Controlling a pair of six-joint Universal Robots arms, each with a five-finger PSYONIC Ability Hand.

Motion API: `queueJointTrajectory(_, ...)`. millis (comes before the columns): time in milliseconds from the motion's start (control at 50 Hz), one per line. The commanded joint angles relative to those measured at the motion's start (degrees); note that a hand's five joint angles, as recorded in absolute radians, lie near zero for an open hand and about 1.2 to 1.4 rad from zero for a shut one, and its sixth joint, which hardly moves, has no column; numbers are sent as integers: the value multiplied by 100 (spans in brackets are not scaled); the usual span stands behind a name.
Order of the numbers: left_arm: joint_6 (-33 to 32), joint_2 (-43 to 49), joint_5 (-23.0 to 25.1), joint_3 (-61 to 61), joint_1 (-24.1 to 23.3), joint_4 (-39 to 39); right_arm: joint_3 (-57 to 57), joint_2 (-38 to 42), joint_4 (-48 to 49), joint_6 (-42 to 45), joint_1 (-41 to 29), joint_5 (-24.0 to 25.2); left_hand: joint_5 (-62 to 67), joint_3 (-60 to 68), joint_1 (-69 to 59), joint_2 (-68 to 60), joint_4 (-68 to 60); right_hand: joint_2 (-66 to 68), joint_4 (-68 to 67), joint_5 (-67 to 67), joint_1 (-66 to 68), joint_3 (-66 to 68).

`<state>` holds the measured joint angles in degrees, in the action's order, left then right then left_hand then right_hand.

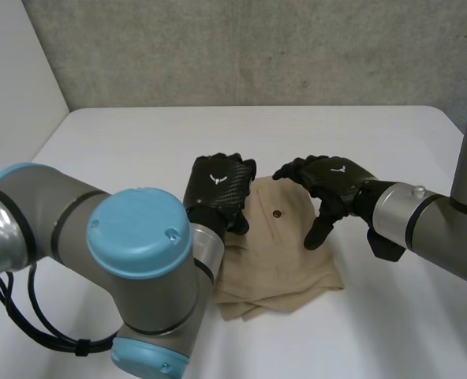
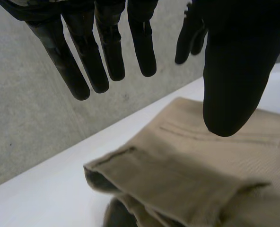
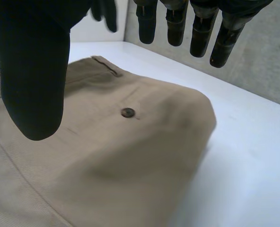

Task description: Fold the shorts.

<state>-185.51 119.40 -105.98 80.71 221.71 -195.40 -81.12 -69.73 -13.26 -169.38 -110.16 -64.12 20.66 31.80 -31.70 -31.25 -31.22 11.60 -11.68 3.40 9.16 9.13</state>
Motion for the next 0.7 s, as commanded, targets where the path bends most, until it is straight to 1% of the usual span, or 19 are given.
queueJointTrajectory(20,-47,294,-151,-11,-22,37,253,459,-19,45,-32,-819,344,230,-240,-285,-288,-160,168,-340,84,87)
queueJointTrajectory(80,-134,522,-151,-37,-5,81,438,705,-36,37,-32,-987,344,230,-240,-285,-288,-160,168,-340,84,87)
queueJointTrajectory(140,-214,663,-159,-20,30,187,500,855,-28,63,-32,-962,344,230,-240,-285,-288,-160,168,-340,84,87)
queueJointTrajectory(200,-293,734,-238,111,170,380,553,1013,-36,63,-32,-953,310,197,-206,-252,-255,-160,168,-340,84,87)
queueJointTrajectory(300,-302,716,-405,252,346,371,667,1198,-45,98,-58,-944,293,180,-189,-235,-238,-160,168,-340,84,87)
queueJointTrajectory(320,-302,716,-405,252,347,371,667,1285,-28,107,-172,-918,293,180,-189,-235,-238,-160,168,-340,84,87)
queueJointTrajectory(340,-319,690,-510,348,521,397,667,1312,-19,115,-225,-900,310,197,-206,-251,-255,-160,168,-340,84,87)
queueJointTrajectory(400,-319,690,-511,489,601,398,694,1391,-10,116,-383,-839,310,197,-206,-252,-255,-160,168,-340,84,87)
queueJointTrajectory(540,-319,646,-502,832,602,380,755,1611,113,142,-577,-795,310,197,-206,-252,-255,-160,168,-340,84,87)
queueJointTrajectory(700,-311,347,-476,1087,549,380,747,1796,263,238,-586,-883,226,113,-122,-168,-171,-160,168,-340,84,87)
